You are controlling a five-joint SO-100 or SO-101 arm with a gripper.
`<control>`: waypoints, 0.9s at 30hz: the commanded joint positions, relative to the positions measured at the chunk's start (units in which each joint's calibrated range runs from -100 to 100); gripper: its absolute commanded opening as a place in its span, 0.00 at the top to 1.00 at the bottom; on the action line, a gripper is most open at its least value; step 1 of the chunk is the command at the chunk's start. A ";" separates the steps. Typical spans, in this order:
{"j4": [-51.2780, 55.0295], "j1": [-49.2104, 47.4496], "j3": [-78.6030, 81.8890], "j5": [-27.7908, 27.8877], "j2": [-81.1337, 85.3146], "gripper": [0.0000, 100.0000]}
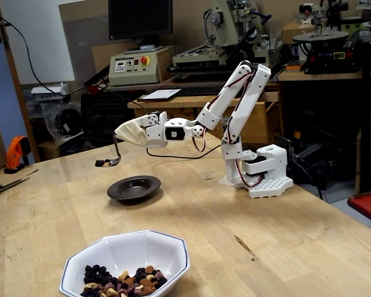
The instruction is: Use spoon to transfer food from the white bowl to brown plate
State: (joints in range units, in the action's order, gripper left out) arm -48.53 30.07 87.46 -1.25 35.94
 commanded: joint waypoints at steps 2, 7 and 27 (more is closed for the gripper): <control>-1.11 0.52 0.86 -0.20 2.79 0.96; -1.35 0.52 6.70 -0.20 2.87 0.96; -0.56 0.52 9.44 -0.20 14.17 0.96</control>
State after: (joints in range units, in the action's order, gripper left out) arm -48.53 30.15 96.80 -1.25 48.22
